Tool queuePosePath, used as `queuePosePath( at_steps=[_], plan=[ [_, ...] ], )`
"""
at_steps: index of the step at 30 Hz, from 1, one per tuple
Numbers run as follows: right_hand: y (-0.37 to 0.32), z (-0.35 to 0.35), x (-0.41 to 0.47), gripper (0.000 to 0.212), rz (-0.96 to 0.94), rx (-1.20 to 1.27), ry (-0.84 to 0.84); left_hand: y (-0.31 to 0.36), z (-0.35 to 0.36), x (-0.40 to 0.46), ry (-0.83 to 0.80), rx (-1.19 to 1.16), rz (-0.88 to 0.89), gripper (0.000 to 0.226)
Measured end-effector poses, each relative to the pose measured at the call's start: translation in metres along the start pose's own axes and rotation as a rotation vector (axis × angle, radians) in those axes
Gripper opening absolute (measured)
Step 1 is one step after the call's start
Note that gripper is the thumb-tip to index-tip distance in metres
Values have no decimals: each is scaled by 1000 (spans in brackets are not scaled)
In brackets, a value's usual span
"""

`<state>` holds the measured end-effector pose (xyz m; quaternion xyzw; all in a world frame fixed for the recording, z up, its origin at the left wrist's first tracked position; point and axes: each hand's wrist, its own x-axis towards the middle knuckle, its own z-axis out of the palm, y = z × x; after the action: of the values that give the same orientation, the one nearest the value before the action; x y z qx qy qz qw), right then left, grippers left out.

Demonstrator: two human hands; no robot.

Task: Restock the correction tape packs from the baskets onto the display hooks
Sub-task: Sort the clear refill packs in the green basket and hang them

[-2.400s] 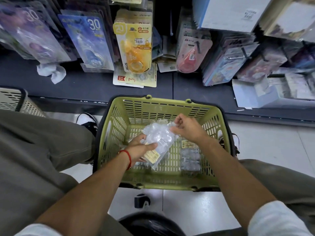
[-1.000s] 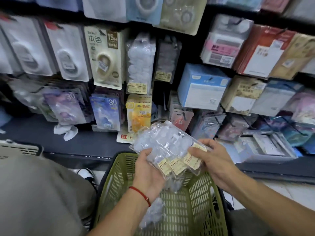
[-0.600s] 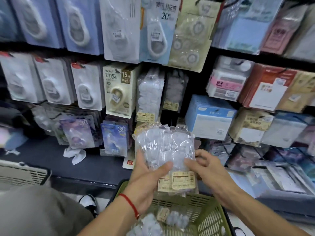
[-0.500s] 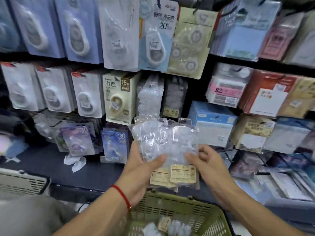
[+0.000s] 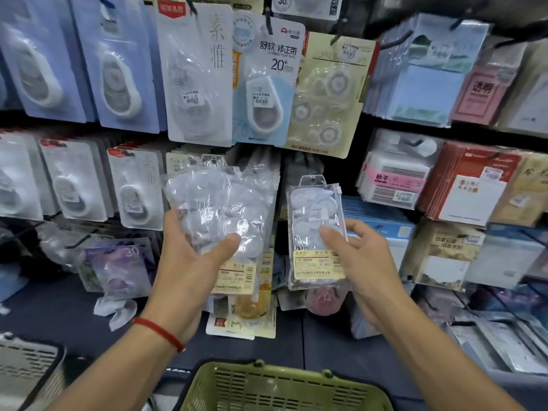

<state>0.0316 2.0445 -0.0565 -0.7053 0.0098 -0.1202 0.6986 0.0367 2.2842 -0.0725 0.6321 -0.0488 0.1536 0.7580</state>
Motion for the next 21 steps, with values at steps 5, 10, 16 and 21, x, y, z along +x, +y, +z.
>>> queuePosePath(
  at_steps=[5, 10, 16, 21],
  plan=[
    [-7, 5, 1, 25, 24, 105, 2, 0, -4, -5, 48, -51, -43, 97],
    [-8, 3, -1, 27, 5, -36, 50, 1, -5, -6, 47, -60, -44, 94],
    [14, 9, -20, 28, -117, -457, -59, 0, 6, -17, -46, -206, -146, 100],
    [26, 20, -29, 12, -53, -343, -268, -2, 21, -29, -111, -255, -190, 87]
  ],
)
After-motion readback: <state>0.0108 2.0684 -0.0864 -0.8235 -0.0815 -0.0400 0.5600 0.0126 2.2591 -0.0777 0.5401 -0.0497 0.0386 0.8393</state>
